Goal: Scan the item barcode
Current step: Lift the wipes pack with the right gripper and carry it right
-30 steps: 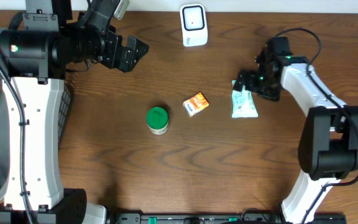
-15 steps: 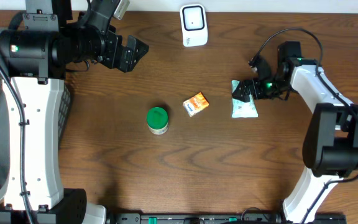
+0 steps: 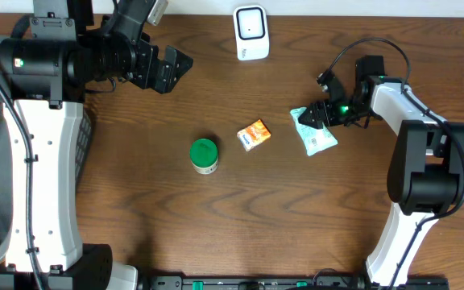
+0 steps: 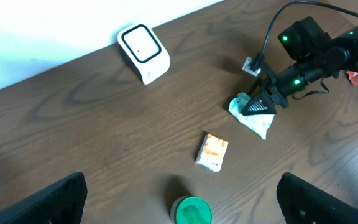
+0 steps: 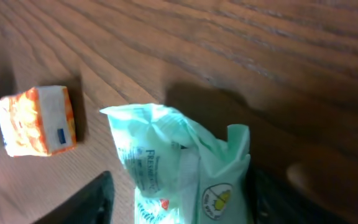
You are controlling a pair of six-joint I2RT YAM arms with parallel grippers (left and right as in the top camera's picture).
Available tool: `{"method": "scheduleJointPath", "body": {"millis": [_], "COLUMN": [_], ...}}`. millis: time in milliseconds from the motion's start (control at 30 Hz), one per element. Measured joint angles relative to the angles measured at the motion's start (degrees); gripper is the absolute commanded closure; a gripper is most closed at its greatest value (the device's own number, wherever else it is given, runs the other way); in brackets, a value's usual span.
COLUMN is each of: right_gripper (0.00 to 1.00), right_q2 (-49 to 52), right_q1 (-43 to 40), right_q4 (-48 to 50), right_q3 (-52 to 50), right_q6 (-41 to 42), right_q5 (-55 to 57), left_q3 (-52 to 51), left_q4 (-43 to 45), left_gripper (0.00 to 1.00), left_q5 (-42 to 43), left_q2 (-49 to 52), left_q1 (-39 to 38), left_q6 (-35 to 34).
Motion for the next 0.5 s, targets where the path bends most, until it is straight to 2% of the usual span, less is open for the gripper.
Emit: {"method": "scheduleJointPath", "body": {"millis": [200, 367, 500], "right_gripper": [0.99, 0.99, 0.99], "right_q2": [0.92, 0.92, 0.9], "right_q1": [-0.07, -0.59, -0.98], "right_q4": [0.52, -0.2, -2.56], "right_q3": [-0.07, 0.11, 0.94], "right_q6": [0.11, 1.81, 6.75], "right_q5": [0.24, -0.72, -0.55], "left_q3": [0.0, 0.0, 0.0], "left_q4": [-0.02, -0.02, -0.02], "left_gripper": [0.02, 0.02, 0.02], "left_q5": [0.0, 0.0, 0.0], "left_q2": [0.0, 0.0, 0.0], "left_q1": [0.0, 0.0, 0.0], "left_q6": [0.0, 0.0, 0.0]}}
